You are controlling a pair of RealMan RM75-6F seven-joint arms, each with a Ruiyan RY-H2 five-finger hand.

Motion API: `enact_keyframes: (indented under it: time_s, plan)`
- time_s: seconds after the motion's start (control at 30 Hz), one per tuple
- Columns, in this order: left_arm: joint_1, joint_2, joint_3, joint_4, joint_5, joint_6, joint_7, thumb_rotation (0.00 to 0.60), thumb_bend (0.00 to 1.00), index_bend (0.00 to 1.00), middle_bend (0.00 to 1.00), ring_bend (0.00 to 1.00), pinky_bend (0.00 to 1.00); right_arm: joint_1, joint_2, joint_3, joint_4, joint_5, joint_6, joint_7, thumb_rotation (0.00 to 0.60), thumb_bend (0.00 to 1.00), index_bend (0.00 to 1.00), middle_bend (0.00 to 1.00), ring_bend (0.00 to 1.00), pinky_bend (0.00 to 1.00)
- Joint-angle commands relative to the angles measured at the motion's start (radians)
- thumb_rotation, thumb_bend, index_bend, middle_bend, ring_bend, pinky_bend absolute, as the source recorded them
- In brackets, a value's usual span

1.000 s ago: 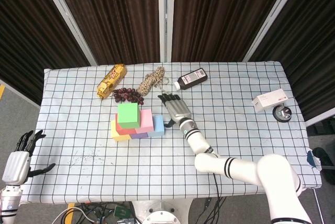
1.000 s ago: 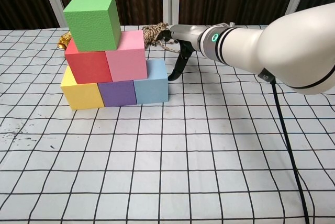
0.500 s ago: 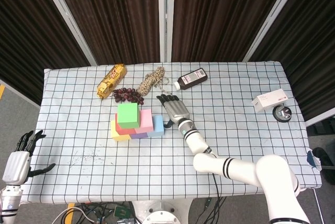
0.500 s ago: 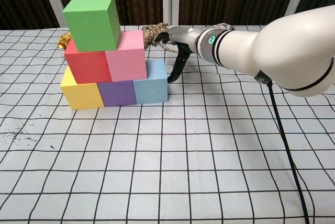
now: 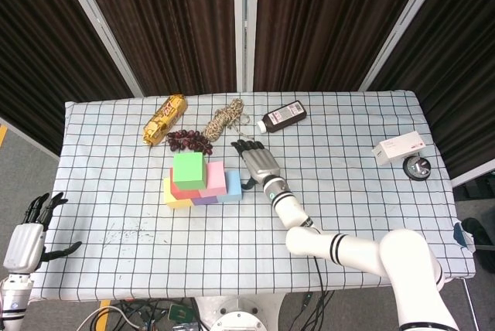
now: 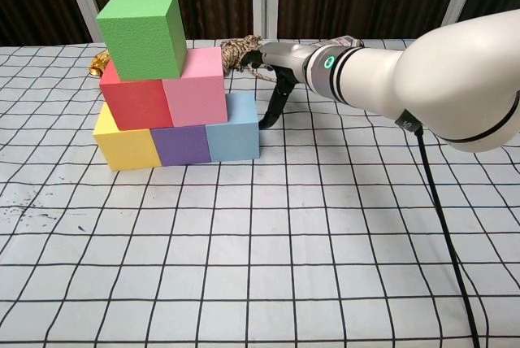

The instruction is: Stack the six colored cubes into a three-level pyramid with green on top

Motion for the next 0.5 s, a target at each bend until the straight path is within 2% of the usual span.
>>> enact_keyframes:
  time_s: [0.03,0.5]
  plan:
    - [0.000,0.000,0.000,0.000,0.000,0.000,0.001,0.600,0.00,0.06,0.18,0.00,0.05,0.000,-0.001,0.001,0.001,-0.001,-0.001,0.000,0.600,0.09,0.00,0.01,0.00,0.00]
    - [0.000,-0.002,0.001,0.003,0.000,-0.002,-0.003,0.600,0.00,0.06,0.18,0.00,0.05,-0.004,0.011,0.000,-0.007,0.008,0.004,-0.017,0.600,0.09,0.00,0.01,0.00,0.00]
